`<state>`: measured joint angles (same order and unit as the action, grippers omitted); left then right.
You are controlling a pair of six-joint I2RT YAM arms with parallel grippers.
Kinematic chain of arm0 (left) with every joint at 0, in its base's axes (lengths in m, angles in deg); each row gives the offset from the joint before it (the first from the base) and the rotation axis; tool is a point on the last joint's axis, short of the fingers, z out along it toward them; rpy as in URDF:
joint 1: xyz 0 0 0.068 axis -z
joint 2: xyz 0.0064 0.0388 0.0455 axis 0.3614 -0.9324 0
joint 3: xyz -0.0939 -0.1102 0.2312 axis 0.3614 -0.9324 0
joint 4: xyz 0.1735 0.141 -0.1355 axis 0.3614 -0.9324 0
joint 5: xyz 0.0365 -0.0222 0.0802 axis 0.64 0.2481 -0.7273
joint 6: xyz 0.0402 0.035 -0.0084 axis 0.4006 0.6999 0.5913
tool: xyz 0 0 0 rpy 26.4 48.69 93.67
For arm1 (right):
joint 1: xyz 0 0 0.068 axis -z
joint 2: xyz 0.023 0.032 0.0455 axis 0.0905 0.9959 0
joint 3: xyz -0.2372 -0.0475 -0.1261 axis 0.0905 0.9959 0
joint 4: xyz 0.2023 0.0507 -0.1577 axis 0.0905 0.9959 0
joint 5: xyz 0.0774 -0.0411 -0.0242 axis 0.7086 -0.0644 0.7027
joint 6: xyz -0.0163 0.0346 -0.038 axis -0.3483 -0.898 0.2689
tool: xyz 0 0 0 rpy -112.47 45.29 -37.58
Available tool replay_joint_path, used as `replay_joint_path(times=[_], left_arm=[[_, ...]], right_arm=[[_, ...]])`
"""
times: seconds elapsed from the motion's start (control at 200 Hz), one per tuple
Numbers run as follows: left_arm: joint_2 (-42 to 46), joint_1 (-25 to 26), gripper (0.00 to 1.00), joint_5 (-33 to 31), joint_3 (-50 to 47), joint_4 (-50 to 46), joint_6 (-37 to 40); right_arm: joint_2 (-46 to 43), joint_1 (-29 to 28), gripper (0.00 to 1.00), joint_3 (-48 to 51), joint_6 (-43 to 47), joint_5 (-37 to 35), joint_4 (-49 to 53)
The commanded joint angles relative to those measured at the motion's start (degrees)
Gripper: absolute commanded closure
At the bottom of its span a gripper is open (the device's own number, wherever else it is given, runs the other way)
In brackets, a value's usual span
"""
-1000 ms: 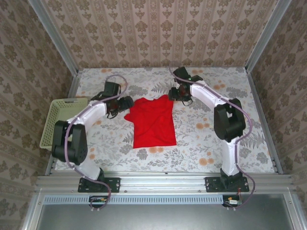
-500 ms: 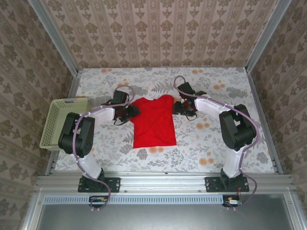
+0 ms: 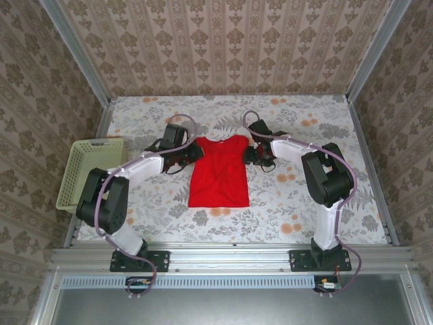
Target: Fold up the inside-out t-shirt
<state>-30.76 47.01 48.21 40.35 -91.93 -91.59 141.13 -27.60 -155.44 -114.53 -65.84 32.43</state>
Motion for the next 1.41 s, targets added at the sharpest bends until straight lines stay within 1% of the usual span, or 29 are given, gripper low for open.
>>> replay_joint_path(times=[0.0, 0.07, 0.175, 0.29, 0.355, 0.44, 0.49, 0.565, 0.655, 0.75, 0.825, 1.035, 1.11, 1.21, 1.4], left_arm=[[1.86, -0.14, 0.91, 3.65, -2.49, 7.24, -1.41], [1.24, -0.16, 0.87, 5.38, -2.64, 8.94, -1.45], [-0.9, -0.77, 0.87, 6.37, -3.27, 9.85, -2.12], [-4.32, -3.97, 0.87, 9.25, -8.19, 18.53, -6.09], [-7.54, -5.99, 0.86, 12.0, -10.25, 24.36, -7.61], [-13.08, -8.18, 0.85, 15.97, -10.81, 28.77, -8.42], [-15.27, -8.93, 0.83, 16.29, -11.02, 29.71, -8.42], [-16.21, -9.5, 0.79, 14.4, -11.04, 26.93, -6.14], [-14.79, -9.61, 0.68, 10.82, -10.4, 20.99, -3.08], [-12.17, -9.57, 0.61, 7.68, -9.4, 15.26, -0.78], [-10.26, -9.48, 0.51, 4.81, -8.5, 10.52, 0.94], [-6.22, -9.5, 0.38, -2.64, -4.38, -1.01, 5.07], [-5.39, -9.53, 0.32, -3.05, -2.66, -2.6, 6.35], [-6.13, -9.52, 0.3, -2.31, 0.65, -4.28, 7.26], [-12.13, -9.48, 0.26, -1.61, 8.47, -6.67, 8.16]], right_arm=[[1.51, 0.34, 0.39, -1.02, 0.01, -0.67, 0.02], [2.06, 0.44, 0.39, -1.37, 0.0, -0.44, 0.07], [2.33, 0.44, 0.39, -1.43, -0.16, -0.15, 0.0], [1.66, 0.44, 0.39, -0.88, -0.16, 0.03, -0.34], [1.44, 0.44, 0.39, -0.64, -0.08, 0.04, -0.34], [1.03, 0.43, 0.39, -0.54, 0.01, 0.19, -0.09], [0.67, 0.49, 0.39, -0.45, 0.1, 0.19, 0.0], [0.02, 0.54, 0.39, -0.45, 0.24, -0.08, 0.36], [-0.85, 0.53, 0.39, -0.28, 0.36, -0.15, 0.58], [-1.67, 0.46, 0.39, -0.16, 0.36, -0.28, 0.75], [-2.19, 0.53, 0.39, -0.1, 0.2, -0.51, 0.7], [-4.32, 0.62, 0.39, 0.45, -0.19, 1.04, -1.88], [-4.36, 0.99, 0.39, -0.45, -0.16, 2.1, -2.53], [-3.26, 1.56, 0.39, -2.53, -0.47, 3.94, -3.15], [2.01, 1.65, 0.39, -8.72, -1.0, 5.35, -1.72]])
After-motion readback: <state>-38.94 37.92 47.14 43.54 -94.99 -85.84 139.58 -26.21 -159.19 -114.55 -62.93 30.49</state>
